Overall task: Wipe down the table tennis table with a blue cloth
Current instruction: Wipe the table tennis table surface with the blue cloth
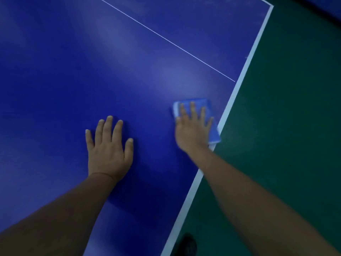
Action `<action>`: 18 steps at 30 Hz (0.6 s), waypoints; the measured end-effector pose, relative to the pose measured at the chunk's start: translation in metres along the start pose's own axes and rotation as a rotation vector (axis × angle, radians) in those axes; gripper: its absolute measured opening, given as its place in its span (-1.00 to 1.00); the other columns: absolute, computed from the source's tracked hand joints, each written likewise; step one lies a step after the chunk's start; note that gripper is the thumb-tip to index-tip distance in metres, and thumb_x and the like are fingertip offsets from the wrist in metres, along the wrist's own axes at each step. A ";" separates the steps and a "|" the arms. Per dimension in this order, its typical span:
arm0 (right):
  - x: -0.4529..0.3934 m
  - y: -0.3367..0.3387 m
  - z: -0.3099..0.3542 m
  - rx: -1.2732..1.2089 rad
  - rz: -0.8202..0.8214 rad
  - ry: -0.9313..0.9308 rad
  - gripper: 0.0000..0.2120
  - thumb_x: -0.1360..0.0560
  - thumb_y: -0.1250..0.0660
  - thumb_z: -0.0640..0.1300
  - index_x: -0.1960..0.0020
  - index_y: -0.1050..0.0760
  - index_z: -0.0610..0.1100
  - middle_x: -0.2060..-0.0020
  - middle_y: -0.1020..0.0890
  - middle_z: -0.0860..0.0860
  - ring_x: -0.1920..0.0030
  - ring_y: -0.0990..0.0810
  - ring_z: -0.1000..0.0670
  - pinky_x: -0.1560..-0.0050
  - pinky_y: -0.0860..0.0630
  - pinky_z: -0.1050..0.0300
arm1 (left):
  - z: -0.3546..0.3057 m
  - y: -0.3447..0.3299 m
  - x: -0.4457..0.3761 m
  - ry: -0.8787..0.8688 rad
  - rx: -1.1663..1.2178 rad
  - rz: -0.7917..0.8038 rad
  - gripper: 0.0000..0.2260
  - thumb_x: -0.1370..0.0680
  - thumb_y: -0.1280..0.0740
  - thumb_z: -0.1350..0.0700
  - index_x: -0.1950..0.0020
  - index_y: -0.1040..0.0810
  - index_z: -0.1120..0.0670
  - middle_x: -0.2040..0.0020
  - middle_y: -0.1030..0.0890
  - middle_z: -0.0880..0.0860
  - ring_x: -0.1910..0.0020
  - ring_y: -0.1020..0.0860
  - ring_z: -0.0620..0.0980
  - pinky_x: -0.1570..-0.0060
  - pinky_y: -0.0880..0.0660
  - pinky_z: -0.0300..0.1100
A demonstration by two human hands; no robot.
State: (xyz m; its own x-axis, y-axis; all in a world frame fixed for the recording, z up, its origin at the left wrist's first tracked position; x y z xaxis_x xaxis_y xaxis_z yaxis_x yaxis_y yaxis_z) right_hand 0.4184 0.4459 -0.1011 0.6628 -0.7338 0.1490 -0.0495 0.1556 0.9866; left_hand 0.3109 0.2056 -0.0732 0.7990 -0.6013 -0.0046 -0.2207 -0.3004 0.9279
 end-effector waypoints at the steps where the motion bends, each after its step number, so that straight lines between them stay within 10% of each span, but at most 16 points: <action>1: -0.010 0.005 -0.035 -0.019 -0.003 -0.118 -0.48 -0.67 0.20 0.17 -0.62 0.13 0.17 -0.63 0.09 0.06 -0.60 0.16 -0.19 -0.51 0.19 -0.38 | -0.002 -0.003 -0.002 -0.006 -0.013 0.004 -0.40 -0.60 0.01 -0.17 -0.55 -0.25 0.12 -0.59 -0.17 0.14 -0.59 -0.03 0.13 -0.52 0.19 0.20; 5: 0.002 0.005 -0.056 -0.088 -0.004 -0.233 -0.47 -0.67 0.21 0.16 -0.62 0.15 0.14 -0.63 0.11 0.01 -0.60 0.19 -0.23 -0.50 0.19 -0.40 | -0.002 -0.011 -0.004 -0.022 -0.046 0.023 -0.43 -0.61 0.01 -0.17 -0.50 -0.32 0.13 -0.57 -0.20 0.16 -0.59 -0.02 0.13 -0.53 0.21 0.19; 10: 0.054 -0.011 0.025 0.030 0.001 0.324 -0.49 -0.68 0.20 0.16 -0.61 -0.05 0.14 -0.61 -0.11 -0.01 -0.60 0.01 -0.24 -0.52 0.08 -0.38 | 0.001 -0.015 -0.008 0.003 -0.058 0.057 -0.42 -0.60 0.02 -0.17 -0.49 -0.35 0.13 -0.56 -0.24 0.14 -0.59 -0.04 0.13 -0.53 0.16 0.21; 14: -0.018 0.003 -0.074 0.016 0.047 -0.099 -0.46 -0.65 0.22 0.18 -0.62 0.15 0.16 -0.63 0.10 0.05 -0.60 0.18 -0.19 -0.53 0.19 -0.35 | 0.000 -0.014 -0.008 0.001 -0.071 0.062 -0.42 -0.60 0.02 -0.16 -0.49 -0.36 0.14 -0.56 -0.24 0.16 -0.59 -0.05 0.14 -0.53 0.15 0.21; 18: 0.013 0.000 -0.023 0.010 0.003 0.027 -0.44 -0.64 0.23 0.20 -0.62 0.09 0.13 -0.63 0.04 -0.01 -0.60 0.12 -0.23 -0.52 0.17 -0.38 | -0.001 -0.014 -0.008 -0.007 -0.074 0.073 -0.43 -0.60 0.01 -0.14 -0.48 -0.38 0.16 -0.55 -0.25 0.17 -0.58 -0.07 0.16 -0.52 0.13 0.24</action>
State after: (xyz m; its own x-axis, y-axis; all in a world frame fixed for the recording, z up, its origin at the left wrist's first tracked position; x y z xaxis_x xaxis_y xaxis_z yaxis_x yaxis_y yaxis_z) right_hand 0.4445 0.4514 -0.1011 0.6828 -0.7150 0.1500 -0.0587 0.1510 0.9868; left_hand 0.3081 0.2152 -0.0861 0.7785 -0.6245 0.0620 -0.2362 -0.2000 0.9509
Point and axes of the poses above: each hand's wrist, its own x-axis away from the middle knuckle, its own y-axis out of the back of the hand, z = x × y, the point moved 10 cm from there along -x, towards the middle knuckle
